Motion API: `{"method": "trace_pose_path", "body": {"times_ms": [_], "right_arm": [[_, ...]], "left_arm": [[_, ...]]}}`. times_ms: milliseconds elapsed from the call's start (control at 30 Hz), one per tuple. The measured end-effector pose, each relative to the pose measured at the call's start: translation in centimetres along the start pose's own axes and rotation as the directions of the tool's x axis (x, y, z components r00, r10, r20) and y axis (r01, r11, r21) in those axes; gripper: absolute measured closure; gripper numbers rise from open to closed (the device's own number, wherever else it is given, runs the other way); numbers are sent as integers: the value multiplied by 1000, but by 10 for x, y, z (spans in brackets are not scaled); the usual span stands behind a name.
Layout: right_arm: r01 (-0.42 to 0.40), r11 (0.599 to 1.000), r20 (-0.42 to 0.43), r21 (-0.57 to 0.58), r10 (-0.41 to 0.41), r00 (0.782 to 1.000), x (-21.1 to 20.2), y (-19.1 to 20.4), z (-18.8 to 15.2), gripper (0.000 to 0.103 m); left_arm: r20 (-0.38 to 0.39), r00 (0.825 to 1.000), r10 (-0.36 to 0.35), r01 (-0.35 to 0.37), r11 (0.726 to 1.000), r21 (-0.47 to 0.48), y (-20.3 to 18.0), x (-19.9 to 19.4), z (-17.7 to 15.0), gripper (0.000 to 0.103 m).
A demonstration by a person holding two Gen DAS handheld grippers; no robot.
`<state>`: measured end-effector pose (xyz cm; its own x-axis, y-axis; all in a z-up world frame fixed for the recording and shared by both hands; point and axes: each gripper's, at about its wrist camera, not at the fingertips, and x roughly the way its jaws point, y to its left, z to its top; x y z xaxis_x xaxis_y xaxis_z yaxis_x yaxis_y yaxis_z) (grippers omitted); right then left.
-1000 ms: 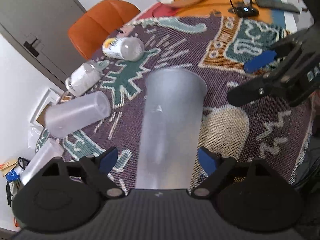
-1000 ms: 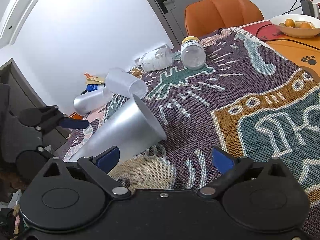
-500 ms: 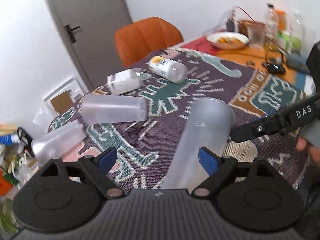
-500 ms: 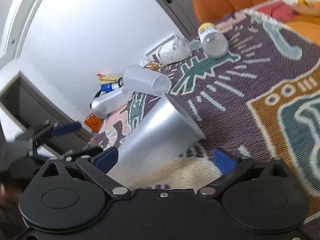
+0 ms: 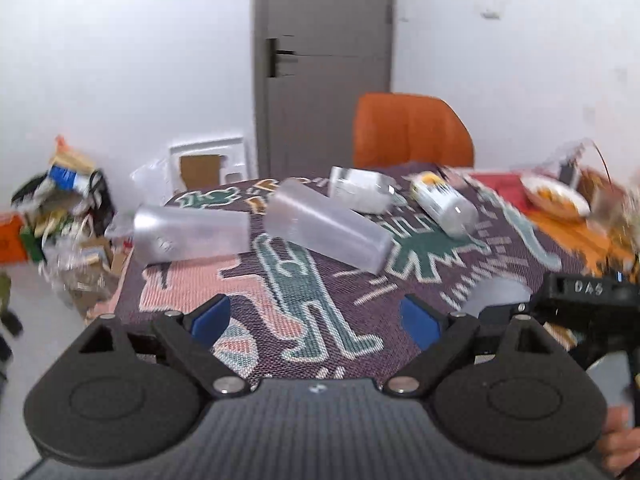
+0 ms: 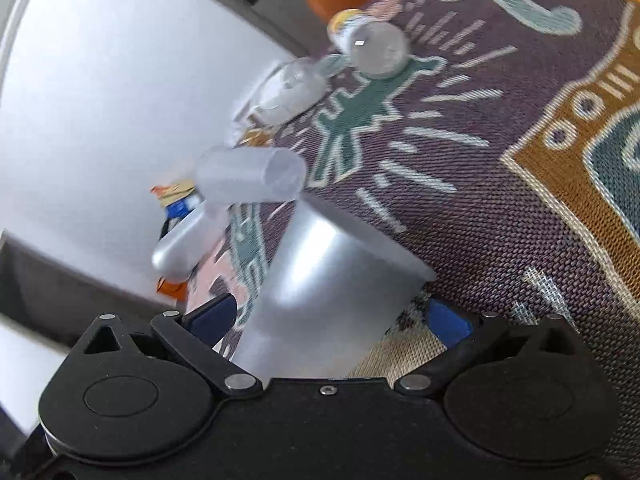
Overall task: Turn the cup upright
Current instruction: 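Grasp the frosted cup with the right gripper while the left gripper releases it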
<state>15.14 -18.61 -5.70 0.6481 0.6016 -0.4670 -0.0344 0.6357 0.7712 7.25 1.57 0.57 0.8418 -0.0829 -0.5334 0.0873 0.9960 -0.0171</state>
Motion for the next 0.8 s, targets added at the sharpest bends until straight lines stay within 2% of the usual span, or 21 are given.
{"method": "trace_pose_path", "body": {"times_ms": [133, 233, 467, 500, 533, 600, 800], "right_arm": [[15, 995, 10, 94, -16, 1000, 9, -5, 6, 0], [14, 992, 9, 127, -15, 1000, 15, -5, 12, 0], [-8, 982, 42, 191, 0, 999, 20, -10, 15, 0], [-6, 983, 40, 182, -1, 999, 20, -9, 15, 1], [0, 985, 41, 172, -7, 999, 20, -8, 15, 11], [11, 986, 54, 165, -21, 998, 18, -10, 14, 18], [-50, 987, 68, 155, 40, 997, 12, -20, 13, 20]], "left_arm": [[-8, 1000, 21, -21, 999, -45, 14, -1, -1, 12], [-6, 999, 45, -45, 998, -35, 21, -3, -3, 12], [-18, 997, 71, -72, 994, -86, 38, -7, -9, 12], [-18, 997, 74, -75, 993, -92, 40, -8, -9, 12], [-15, 997, 77, -79, 992, -100, 42, -10, -9, 12], [-8, 997, 83, -83, 990, -112, 44, -14, -9, 12], [1, 996, 93, -93, 989, -117, 44, -24, -9, 12]]}}
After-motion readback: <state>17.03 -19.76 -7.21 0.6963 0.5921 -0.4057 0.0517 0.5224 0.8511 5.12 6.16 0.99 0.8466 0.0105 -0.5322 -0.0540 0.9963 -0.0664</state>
